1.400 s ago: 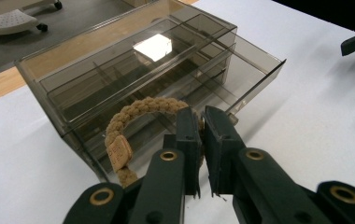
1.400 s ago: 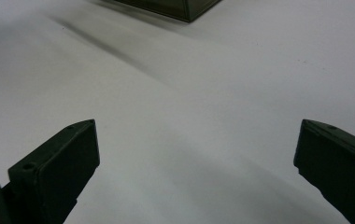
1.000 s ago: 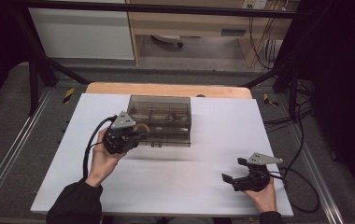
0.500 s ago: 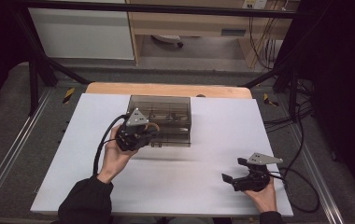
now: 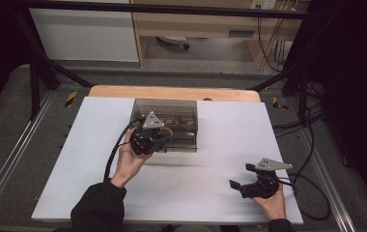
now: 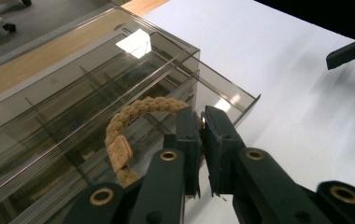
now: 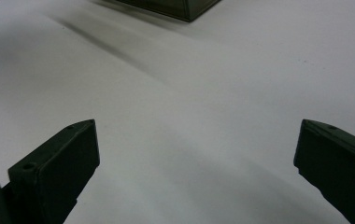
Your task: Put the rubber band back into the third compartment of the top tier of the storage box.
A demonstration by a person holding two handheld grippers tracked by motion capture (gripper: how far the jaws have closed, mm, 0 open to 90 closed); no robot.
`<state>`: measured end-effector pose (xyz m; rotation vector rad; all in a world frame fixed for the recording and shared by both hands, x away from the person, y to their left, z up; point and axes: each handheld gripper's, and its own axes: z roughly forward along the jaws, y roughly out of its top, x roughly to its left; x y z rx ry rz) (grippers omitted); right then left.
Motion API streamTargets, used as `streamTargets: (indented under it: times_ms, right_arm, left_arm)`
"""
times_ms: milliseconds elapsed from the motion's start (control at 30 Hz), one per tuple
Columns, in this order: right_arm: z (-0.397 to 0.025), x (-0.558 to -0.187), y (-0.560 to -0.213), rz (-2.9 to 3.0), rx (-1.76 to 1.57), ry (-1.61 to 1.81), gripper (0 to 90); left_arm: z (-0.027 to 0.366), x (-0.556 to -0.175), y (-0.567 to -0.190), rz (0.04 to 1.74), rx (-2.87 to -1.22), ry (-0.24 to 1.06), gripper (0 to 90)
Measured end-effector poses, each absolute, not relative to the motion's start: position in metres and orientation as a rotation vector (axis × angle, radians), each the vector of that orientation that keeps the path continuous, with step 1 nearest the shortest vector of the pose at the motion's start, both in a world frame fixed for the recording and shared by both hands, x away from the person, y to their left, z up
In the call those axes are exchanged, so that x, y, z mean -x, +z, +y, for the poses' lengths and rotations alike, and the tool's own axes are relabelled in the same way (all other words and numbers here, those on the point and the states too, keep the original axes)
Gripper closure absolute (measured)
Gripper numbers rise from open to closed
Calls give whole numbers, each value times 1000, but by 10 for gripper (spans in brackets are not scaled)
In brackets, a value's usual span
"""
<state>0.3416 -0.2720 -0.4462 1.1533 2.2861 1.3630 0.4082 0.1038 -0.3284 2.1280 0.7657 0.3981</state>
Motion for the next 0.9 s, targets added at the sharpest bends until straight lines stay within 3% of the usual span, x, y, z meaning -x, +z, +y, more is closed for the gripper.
streamTargets:
  times_ms: [900]
  right_arm:
    - [-272,-342,-446,2288,-1150,1363,8]
  left_arm:
    - [56,-420,-340,732,-2182,380,842]
